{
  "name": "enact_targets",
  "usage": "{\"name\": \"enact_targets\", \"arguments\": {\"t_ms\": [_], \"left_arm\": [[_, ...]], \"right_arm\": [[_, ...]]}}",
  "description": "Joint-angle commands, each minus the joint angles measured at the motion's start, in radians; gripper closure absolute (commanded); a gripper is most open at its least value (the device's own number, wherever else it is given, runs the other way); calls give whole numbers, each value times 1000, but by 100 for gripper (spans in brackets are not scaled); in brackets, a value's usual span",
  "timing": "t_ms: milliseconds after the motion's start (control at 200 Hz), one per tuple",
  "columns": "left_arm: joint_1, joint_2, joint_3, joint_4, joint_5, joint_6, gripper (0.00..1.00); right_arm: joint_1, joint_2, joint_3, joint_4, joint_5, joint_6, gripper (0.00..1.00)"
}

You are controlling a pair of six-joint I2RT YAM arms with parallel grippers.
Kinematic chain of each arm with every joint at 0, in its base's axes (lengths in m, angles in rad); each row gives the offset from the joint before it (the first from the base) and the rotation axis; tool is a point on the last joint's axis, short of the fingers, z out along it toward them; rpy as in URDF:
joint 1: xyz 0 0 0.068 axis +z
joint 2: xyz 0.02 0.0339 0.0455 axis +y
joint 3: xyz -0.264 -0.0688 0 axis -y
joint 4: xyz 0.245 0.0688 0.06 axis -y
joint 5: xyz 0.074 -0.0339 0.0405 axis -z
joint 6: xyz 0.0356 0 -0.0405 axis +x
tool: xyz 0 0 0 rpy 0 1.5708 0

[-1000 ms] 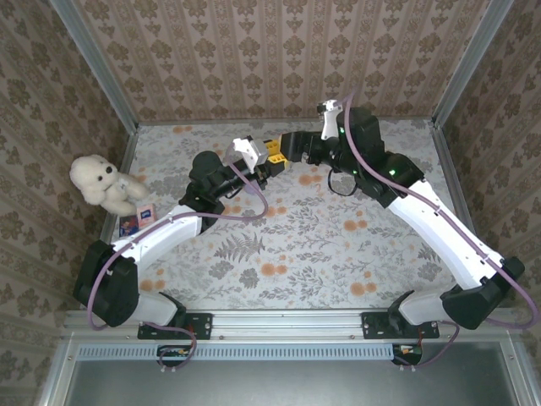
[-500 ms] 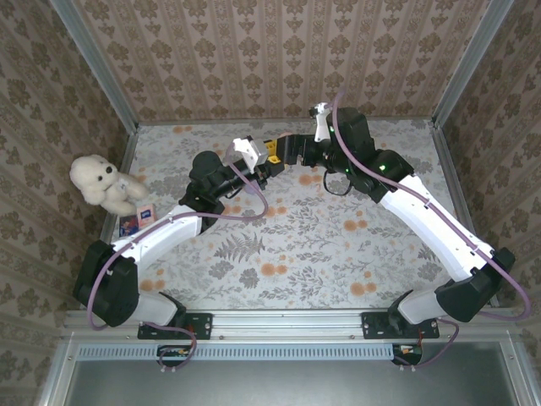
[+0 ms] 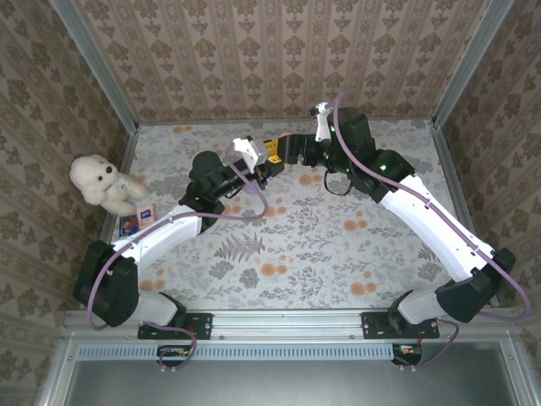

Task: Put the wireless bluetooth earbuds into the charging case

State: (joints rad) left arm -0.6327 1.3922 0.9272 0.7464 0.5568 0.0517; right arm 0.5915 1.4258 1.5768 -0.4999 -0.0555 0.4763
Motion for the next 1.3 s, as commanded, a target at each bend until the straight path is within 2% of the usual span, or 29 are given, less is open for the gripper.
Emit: {"name": "enact_targets", "arguments": {"t_ms": [0, 680, 965, 1165, 1295], "left_arm": [[7, -28, -1, 24, 14, 0, 100], [11, -37, -15, 28, 10, 0, 100], [51, -83, -58, 25, -21, 7, 100], [98, -134, -99, 22, -19, -10, 100], [109, -152, -114, 18, -18, -18, 100]], "right_arm": [[-9, -28, -13, -18, 20, 11, 13], [-31, -92, -38, 27, -27, 44, 13], [-167, -154, -183, 47, -3, 190, 14], [-220, -43, -232, -13, 32, 252, 16], [-226, 141, -189, -81, 69, 245, 19]]}}
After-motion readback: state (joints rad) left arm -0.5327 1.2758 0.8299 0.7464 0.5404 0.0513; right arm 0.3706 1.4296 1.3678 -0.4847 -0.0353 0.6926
